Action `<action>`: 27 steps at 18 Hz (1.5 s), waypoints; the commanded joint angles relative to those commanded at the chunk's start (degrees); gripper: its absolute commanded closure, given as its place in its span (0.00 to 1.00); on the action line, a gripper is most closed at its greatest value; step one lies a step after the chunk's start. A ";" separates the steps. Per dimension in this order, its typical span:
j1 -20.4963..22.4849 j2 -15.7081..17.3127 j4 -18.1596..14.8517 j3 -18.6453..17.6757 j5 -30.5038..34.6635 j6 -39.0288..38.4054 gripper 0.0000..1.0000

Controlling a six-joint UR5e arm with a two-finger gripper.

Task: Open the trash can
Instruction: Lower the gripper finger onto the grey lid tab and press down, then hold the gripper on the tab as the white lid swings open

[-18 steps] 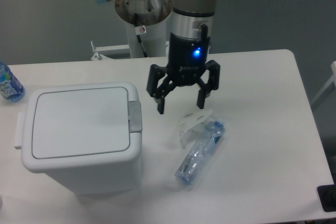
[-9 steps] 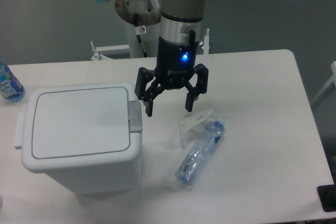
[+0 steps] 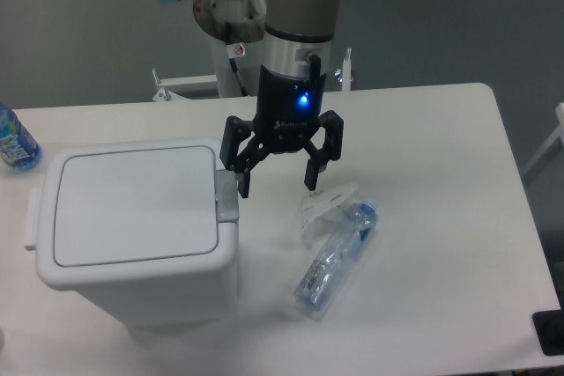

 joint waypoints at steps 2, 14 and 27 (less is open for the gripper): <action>0.00 0.00 0.00 0.00 0.00 0.00 0.00; -0.44 0.09 0.00 -0.62 0.09 -0.17 0.00; -0.79 0.09 0.17 -1.49 0.09 0.00 0.00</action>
